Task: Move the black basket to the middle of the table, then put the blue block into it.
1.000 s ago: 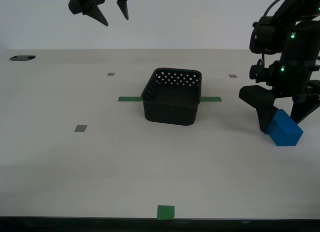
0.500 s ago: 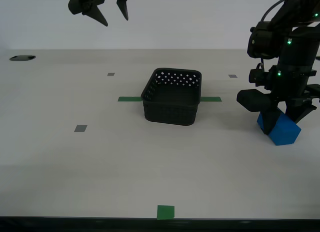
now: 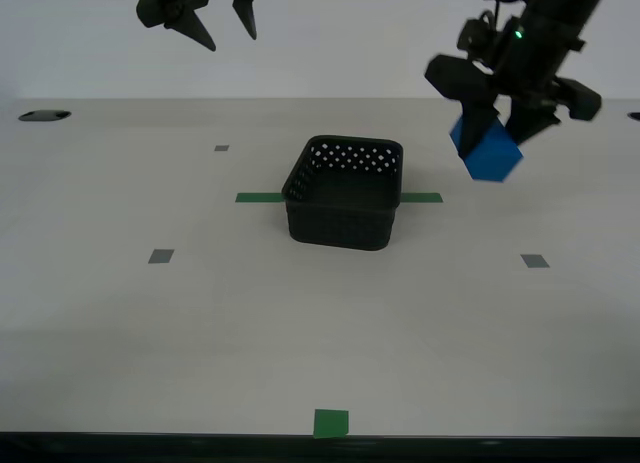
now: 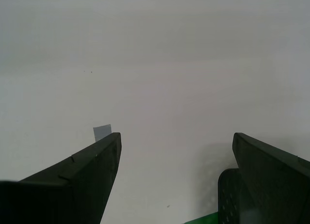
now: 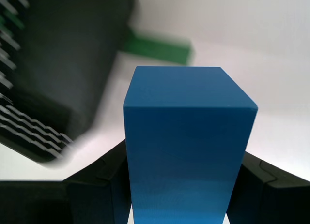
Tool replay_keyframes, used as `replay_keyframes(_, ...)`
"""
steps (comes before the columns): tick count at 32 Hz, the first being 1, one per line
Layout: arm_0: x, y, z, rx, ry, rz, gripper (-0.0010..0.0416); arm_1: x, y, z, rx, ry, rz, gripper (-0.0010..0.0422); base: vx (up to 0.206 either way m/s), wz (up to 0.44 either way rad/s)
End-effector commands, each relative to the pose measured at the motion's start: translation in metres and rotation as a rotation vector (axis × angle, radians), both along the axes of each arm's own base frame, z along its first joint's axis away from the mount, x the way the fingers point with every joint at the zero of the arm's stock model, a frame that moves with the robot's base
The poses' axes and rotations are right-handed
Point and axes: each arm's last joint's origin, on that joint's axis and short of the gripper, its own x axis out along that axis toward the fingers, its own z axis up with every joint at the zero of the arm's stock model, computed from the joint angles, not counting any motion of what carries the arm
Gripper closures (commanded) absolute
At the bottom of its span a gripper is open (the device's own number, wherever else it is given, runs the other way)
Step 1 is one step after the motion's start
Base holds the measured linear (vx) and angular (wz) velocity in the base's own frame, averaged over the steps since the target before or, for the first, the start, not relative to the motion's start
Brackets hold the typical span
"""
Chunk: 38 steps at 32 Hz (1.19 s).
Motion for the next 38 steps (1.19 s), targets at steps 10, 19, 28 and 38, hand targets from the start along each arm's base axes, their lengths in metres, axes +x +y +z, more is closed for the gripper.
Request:
replay_keyframes(10, -0.005, 0.078, 0.071, 0.126, -0.133, 0.162, 0.0406, 0.0, 0.0, 0.0, -0.002, -0.002, -0.004, 0.0099, 0.0, 0.0)
replay_keyframes(19, 0.027, 0.107, 0.032, 0.127, -0.035, 0.2, 0.0406, 0.0, 0.0, 0.002, -0.004, -0.011, -0.004, 0.0099, 0.0, 0.0)
replay_keyframes(28, 0.049, 0.126, 0.006, 0.113, -0.032, 0.25, 0.0406, 0.0, 0.0, 0.002, -0.004, -0.009, -0.004, 0.0099, 0.0, 0.0)
replay_keyframes(38, 0.049, 0.126, 0.007, 0.109, -0.05, 0.297, 0.0284, 0.0, 0.0, 0.002, -0.004, -0.009, -0.004, 0.0099, 0.0, 0.0)
